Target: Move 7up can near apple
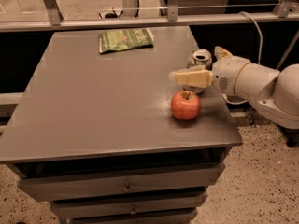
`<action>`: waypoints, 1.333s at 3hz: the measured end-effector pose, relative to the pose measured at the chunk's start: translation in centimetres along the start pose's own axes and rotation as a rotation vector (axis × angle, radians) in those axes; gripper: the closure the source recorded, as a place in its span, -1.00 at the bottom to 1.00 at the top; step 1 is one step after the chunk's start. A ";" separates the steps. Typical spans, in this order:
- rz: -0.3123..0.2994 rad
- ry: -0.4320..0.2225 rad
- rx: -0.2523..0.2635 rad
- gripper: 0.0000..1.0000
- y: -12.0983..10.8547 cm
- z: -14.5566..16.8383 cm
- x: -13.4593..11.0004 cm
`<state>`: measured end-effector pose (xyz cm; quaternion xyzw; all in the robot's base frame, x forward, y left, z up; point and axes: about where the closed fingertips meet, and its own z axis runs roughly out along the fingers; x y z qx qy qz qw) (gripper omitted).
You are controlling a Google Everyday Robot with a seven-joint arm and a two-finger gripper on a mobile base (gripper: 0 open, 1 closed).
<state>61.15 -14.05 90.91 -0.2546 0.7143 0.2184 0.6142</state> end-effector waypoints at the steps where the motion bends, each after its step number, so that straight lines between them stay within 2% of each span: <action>1: -0.028 0.004 -0.004 -1.00 -0.3 -1.3 -1.2; 2: -0.128 0.001 -0.029 -1.00 -1.7 -5.9 -5.5; 3: -0.198 0.010 -0.120 -1.00 -1.0 -10.2 -9.2; 4: -0.198 0.010 -0.120 -1.00 -1.0 -10.2 -9.2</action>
Offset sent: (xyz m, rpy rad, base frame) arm -0.0646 -0.0902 0.1282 -0.1800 -0.1531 0.1429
